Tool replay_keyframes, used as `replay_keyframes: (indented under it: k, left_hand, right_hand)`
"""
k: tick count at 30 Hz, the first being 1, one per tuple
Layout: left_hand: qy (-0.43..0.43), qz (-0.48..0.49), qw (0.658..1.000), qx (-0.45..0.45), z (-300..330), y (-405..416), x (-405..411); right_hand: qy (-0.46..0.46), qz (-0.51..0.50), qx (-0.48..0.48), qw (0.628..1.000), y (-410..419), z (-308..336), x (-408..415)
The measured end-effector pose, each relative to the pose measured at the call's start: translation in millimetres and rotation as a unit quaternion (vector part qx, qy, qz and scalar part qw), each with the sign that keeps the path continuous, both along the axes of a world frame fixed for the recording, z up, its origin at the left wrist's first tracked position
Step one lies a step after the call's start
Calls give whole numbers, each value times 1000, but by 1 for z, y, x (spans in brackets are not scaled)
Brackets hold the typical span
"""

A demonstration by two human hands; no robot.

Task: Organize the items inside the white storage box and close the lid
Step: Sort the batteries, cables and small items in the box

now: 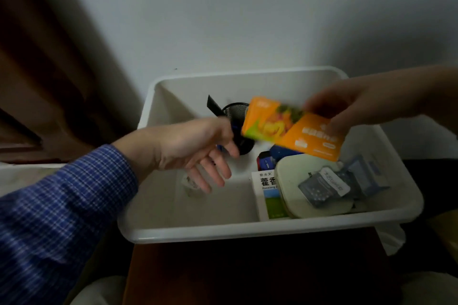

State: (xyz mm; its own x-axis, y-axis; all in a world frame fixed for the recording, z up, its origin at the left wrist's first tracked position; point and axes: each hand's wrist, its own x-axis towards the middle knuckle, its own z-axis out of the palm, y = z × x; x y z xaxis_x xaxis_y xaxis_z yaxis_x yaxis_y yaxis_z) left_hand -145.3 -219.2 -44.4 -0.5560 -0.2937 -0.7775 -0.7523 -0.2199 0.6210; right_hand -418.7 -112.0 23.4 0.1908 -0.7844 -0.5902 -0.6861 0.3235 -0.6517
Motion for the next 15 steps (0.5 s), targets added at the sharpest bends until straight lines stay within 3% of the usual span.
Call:
replay_keyframes:
  k: [3, 8, 10, 15]
  left_hand:
    - [-55, -38, 998, -17, -23, 29, -9]
    - [-34, -7, 997, 63, -42, 61, -34]
    - [-31, 12, 998, 62, -45, 60, -36]
    - [-24, 38, 998, 38, -48, 61, -34]
  right_hand:
    - [8, -84, 6, 996, 6, -17, -1]
    - [-21, -79, 39, 996, 5, -34, 29]
    - [-35, -97, 31, 994, 2, -35, 32]
    - [33, -54, 22, 998, 2, -47, 36]
